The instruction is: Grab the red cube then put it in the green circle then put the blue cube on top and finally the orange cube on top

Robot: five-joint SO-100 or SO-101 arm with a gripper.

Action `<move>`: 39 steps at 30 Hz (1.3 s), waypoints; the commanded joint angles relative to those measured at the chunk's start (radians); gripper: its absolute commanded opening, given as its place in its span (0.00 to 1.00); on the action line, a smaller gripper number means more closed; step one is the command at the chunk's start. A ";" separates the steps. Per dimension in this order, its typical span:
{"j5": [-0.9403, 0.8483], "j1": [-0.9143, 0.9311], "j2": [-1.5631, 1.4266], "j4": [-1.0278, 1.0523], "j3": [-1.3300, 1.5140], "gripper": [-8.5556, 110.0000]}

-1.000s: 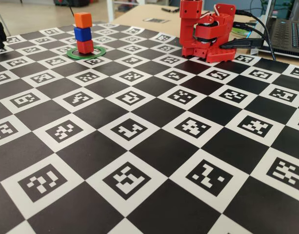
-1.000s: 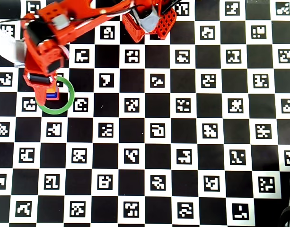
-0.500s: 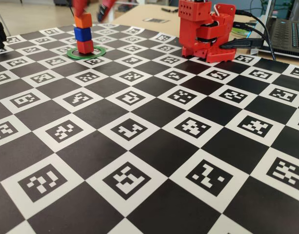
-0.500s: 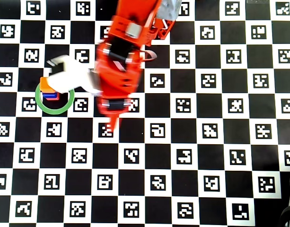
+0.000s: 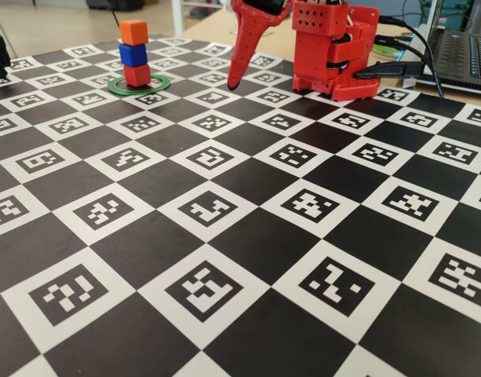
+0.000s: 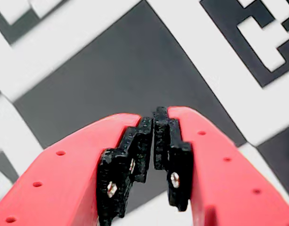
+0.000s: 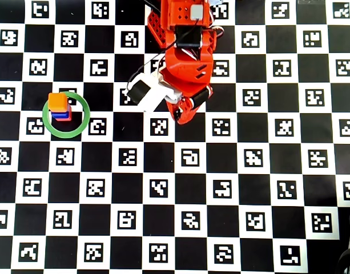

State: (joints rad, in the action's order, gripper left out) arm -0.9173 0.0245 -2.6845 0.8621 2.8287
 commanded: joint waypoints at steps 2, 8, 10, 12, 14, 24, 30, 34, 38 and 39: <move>-0.075 -0.005 -0.170 0.057 0.064 0.02; -0.135 0.005 -0.314 0.130 0.158 0.02; -0.163 0.006 -0.364 0.149 0.187 0.02; -0.227 0.011 -0.428 0.175 0.222 0.02; -0.264 0.018 -0.477 0.202 0.255 0.02; -0.351 0.043 -0.641 0.348 0.339 0.02; -0.413 0.038 -0.673 0.439 0.339 0.02; -0.428 0.043 -0.673 0.486 0.341 0.02; -0.459 0.054 -0.673 0.488 0.341 0.02; -0.459 0.054 -0.673 0.488 0.341 0.02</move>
State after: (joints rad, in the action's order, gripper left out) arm -1.3652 0.0706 -3.3057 1.2609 3.1278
